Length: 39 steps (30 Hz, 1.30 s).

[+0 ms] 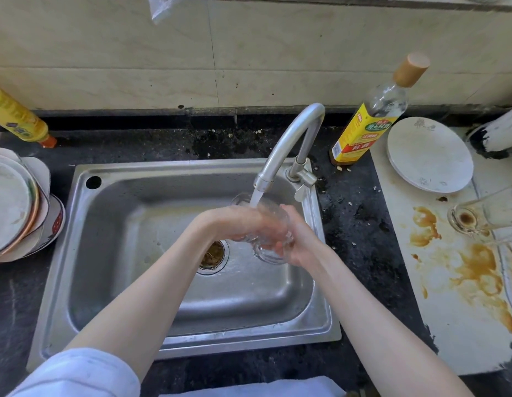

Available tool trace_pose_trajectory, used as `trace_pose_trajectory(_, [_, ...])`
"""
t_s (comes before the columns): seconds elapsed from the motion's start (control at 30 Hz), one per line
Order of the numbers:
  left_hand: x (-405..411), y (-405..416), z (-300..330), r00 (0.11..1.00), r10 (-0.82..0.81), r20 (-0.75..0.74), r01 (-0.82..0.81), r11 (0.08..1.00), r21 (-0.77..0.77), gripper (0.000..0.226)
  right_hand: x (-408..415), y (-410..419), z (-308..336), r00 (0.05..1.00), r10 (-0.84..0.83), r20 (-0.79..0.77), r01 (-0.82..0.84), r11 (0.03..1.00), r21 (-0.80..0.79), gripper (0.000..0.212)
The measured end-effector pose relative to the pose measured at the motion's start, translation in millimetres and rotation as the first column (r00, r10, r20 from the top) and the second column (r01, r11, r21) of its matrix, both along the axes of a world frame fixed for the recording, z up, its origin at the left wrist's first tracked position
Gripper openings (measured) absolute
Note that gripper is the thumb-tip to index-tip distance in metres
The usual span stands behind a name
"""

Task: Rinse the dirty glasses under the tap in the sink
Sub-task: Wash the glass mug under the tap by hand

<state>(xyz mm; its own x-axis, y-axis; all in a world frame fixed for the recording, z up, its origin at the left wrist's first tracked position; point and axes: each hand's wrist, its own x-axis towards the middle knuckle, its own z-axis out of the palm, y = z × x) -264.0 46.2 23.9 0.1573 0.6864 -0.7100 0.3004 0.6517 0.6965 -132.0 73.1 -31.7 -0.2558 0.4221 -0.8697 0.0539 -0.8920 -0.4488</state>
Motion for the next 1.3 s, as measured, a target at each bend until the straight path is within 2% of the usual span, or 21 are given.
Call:
trace_pose_trajectory(0.03, [-2, -1, 1, 0.998, -0.053, -0.024, 0.054, 0.998, 0.042, 0.023, 0, 0, -3, 0.999, 0.032, -0.01, -0.032, 0.999, -0.008, 0.029])
trace_pose_trajectory(0.07, [-2, 0, -2, 1.0, -0.029, 0.0, 0.028, 0.996, 0.08, 0.026, -1, -1, -3, 0.999, 0.038, -0.03, -0.038, 0.999, 0.0, 0.029])
trace_pose_trajectory(0.17, [-4, 2, -7, 0.975, 0.223, 0.009, -0.223, 0.971, 0.088, 0.025, 2, -6, -4, 0.984, -0.058, -0.166, 0.056, 0.998, -0.012, 0.042])
trace_pose_trajectory(0.23, [-4, 2, -8, 0.923, 0.374, 0.096, -0.379, 0.925, 0.041, 0.022, 6, -5, -4, 0.955, -0.096, -0.28, 0.097, 0.995, -0.012, 0.053])
trace_pose_trajectory(0.3, [-6, 3, -7, 0.863, 0.434, 0.26, -0.419, 0.901, -0.111, 0.023, 8, -4, 2, 0.927, -0.098, -0.362, 0.112, 0.994, 0.018, 0.056])
trace_pose_trajectory(0.37, [-10, 3, -4, 0.843, 0.391, 0.369, -0.33, 0.918, -0.22, 0.029, 9, -4, 4, 0.93, -0.108, -0.352, 0.129, 0.991, 0.037, 0.052])
trace_pose_trajectory(0.5, [-13, 4, -3, 0.836, 0.373, 0.402, -0.26, 0.915, -0.308, 0.034, 11, -6, 8, 0.947, -0.137, -0.29, 0.143, 0.99, 0.0, 0.042])
trace_pose_trajectory(0.6, [-9, 1, -3, 0.852, 0.325, 0.411, -0.207, 0.929, -0.306, 0.039, 11, -8, 9, 0.961, -0.132, -0.241, 0.113, 0.989, -0.091, 0.042])
trace_pose_trajectory(0.67, [-5, -1, -9, 0.903, 0.204, 0.379, -0.122, 0.966, -0.228, 0.043, 12, -7, 10, 0.965, -0.1, -0.243, 0.061, 0.985, -0.161, 0.042])
trace_pose_trajectory(0.73, [0, -4, -6, 0.958, 0.054, 0.28, -0.013, 0.989, -0.146, 0.028, 14, -6, 11, 0.965, -0.077, -0.25, 0.011, 0.967, -0.255, 0.045])
trace_pose_trajectory(0.77, [3, -6, 0, 0.976, -0.006, 0.217, 0.033, 0.992, -0.12, 0.02, 15, -6, 11, 0.966, -0.066, -0.251, -0.011, 0.956, -0.293, 0.048])
trace_pose_trajectory(0.83, [1, -7, 3, 0.997, -0.08, 0.018, 0.08, 0.997, -0.013, 0.025, 16, -6, 11, 0.961, -0.063, -0.271, -0.029, 0.946, -0.324, 0.053])
trace_pose_trajectory(0.9, [-3, -4, 0, 0.997, -0.02, -0.071, 0.025, 0.997, 0.068, 0.023, 15, -8, 13, 0.959, -0.11, -0.259, 0.026, 0.951, -0.31, 0.05])
trace_pose_trajectory(0.97, [-5, 2, -2, 0.984, 0.175, -0.035, -0.173, 0.984, 0.041, 0.026, 11, -9, 16, 0.946, -0.183, -0.266, 0.114, 0.961, -0.253, 0.043])
trace_pose_trajectory(1.03, [-4, 6, -2, 0.906, 0.418, 0.064, -0.412, 0.907, -0.086, 0.018, 8, -11, 13, 0.926, -0.2, -0.319, 0.162, 0.976, -0.143, 0.049])
trace_pose_trajectory(1.1, [-7, 9, -5, 0.805, 0.585, 0.094, -0.57, 0.808, -0.148, 0.021, 4, -17, 7, 0.912, -0.201, -0.359, 0.205, 0.978, -0.025, 0.055])
trace_pose_trajectory(1.17, [-10, 8, -4, 0.794, 0.595, 0.123, -0.572, 0.8, -0.18, 0.022, 0, -23, 3, 0.891, -0.217, -0.398, 0.245, 0.969, 0.019, 0.06])
trace_pose_trajectory(1.3, [-8, 7, 6, 0.813, 0.516, 0.269, -0.428, 0.844, -0.325, 0.035, 3, -29, -2, 0.844, -0.231, -0.485, 0.279, 0.96, 0.029, 0.07])
